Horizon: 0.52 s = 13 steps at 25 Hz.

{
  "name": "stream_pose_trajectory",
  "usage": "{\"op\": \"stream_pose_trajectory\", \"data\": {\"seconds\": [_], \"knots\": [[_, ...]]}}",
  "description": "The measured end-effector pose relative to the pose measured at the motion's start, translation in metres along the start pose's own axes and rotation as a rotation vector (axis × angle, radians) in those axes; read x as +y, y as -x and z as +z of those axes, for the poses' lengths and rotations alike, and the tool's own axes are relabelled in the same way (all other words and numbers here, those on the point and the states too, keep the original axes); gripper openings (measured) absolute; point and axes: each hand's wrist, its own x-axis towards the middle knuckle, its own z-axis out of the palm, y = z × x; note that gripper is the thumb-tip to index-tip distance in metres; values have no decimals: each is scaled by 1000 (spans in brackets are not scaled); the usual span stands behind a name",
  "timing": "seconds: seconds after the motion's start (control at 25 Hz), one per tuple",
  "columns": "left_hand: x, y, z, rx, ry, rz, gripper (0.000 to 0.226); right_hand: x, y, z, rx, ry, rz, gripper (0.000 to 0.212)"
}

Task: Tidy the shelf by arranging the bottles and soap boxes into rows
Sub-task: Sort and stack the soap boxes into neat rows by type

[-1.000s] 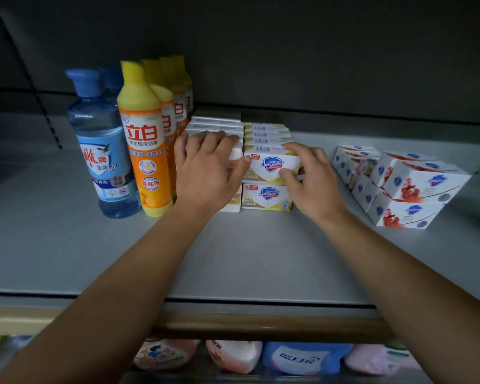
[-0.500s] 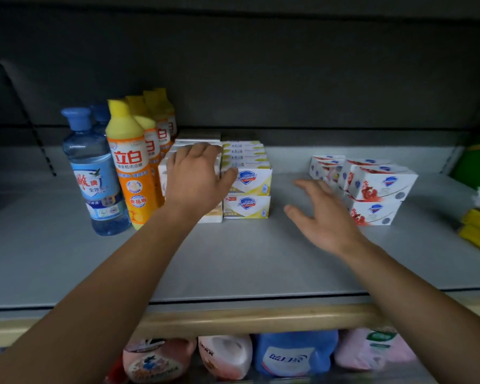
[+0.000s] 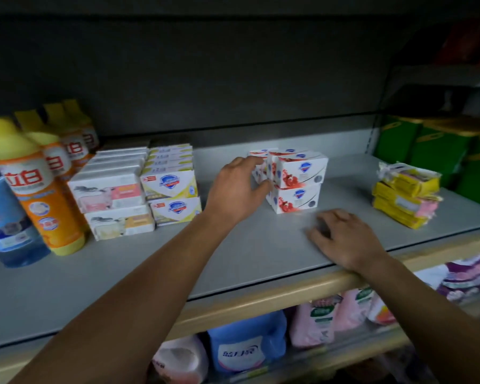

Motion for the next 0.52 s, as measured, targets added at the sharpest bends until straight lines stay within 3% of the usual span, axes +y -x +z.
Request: {"op": "stream_pose_trajectory", "data": {"seconds": [0.28,0.52], "knots": [[12,-49,55,-92,-217,-31,69,7,-4,8,26,8,-44,61],[16,-52,67,-38,-293,-15,61,8,-4,8,17,6,-47,61]]}}
